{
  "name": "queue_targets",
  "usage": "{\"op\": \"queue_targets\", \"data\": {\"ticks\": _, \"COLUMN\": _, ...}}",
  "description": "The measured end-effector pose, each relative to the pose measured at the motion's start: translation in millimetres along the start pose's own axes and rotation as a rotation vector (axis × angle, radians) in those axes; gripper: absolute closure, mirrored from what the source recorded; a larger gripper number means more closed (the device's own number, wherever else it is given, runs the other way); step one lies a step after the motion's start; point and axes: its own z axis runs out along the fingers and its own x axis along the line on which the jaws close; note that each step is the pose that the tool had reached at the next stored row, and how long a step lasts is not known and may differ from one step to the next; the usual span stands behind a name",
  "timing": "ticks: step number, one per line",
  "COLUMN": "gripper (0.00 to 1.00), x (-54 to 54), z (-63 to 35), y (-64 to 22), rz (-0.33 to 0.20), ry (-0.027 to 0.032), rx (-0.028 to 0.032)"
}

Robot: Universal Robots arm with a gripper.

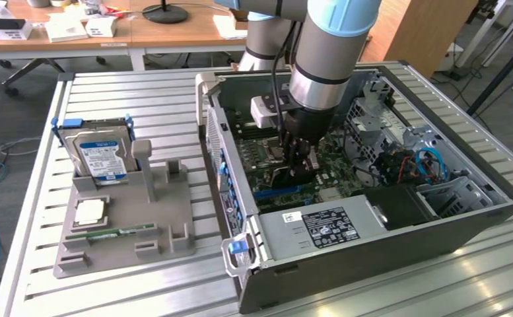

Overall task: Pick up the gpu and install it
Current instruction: 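Insert the gpu into the slot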

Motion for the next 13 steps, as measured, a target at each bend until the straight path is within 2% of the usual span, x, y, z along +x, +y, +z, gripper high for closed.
{"op": "queue_targets", "data": {"ticks": 8, "gripper": 0.74, "x": 0.0, "z": 0.0, "y": 0.0, "rz": 0.005, "ry": -0.0010, "rx": 0.0004}}
{"op": "queue_targets", "data": {"ticks": 13, "gripper": 0.74, "x": 0.0, "z": 0.1, "y": 0.1, "rz": 0.005, "ry": -0.0010, "rx": 0.0047}}
